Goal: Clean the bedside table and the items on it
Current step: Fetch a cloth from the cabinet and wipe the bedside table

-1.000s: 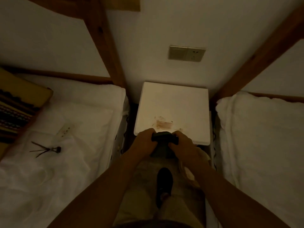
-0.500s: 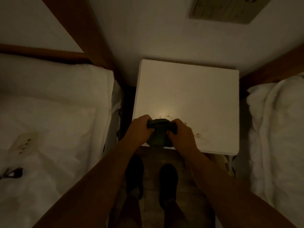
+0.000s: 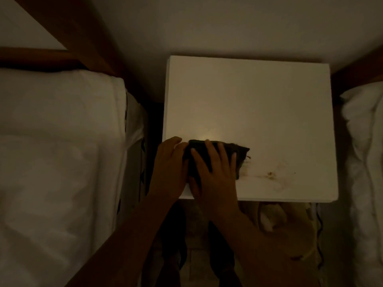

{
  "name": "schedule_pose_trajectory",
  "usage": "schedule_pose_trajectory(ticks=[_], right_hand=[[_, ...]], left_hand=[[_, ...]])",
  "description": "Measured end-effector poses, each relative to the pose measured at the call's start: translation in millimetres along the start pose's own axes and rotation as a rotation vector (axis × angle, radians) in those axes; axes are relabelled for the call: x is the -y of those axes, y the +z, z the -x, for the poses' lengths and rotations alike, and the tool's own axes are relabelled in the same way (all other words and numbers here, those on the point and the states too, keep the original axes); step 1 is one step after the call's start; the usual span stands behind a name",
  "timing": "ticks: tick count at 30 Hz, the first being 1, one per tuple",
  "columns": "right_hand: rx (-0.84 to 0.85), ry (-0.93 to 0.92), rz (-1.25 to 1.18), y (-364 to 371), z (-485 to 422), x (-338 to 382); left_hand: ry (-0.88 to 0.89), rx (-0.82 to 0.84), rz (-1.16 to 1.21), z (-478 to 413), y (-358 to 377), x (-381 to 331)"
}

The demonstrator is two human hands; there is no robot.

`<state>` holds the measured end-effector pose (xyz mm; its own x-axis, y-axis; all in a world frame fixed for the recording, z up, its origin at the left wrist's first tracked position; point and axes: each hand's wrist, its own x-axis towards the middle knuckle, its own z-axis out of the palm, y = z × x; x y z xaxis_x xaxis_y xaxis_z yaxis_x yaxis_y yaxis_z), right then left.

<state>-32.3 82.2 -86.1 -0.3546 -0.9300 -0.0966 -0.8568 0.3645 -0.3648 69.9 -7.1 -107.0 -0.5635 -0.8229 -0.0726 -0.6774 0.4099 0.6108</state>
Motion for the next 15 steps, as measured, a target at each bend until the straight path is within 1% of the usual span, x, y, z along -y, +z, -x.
schedule_pose_trajectory(ticks=[3, 6, 11, 15], right_hand=[[0.051, -0.013, 0.091, 20, -1, -2], [0.019, -0.067, 0.115, 32, -4, -15], [0.008, -0.11, 0.172, 30, -7, -42], [0.04, -0.057, 0.236, 14, -6, -79]], left_hand=[[0.013, -0.006, -0.007, 9, 10, 5], [0.029, 0.014, -0.026, 16, 14, 15], [-0.017, 0.114, -0.216, 16, 15, 15], [-0.03, 0.165, -0.352, 15, 16, 14]])
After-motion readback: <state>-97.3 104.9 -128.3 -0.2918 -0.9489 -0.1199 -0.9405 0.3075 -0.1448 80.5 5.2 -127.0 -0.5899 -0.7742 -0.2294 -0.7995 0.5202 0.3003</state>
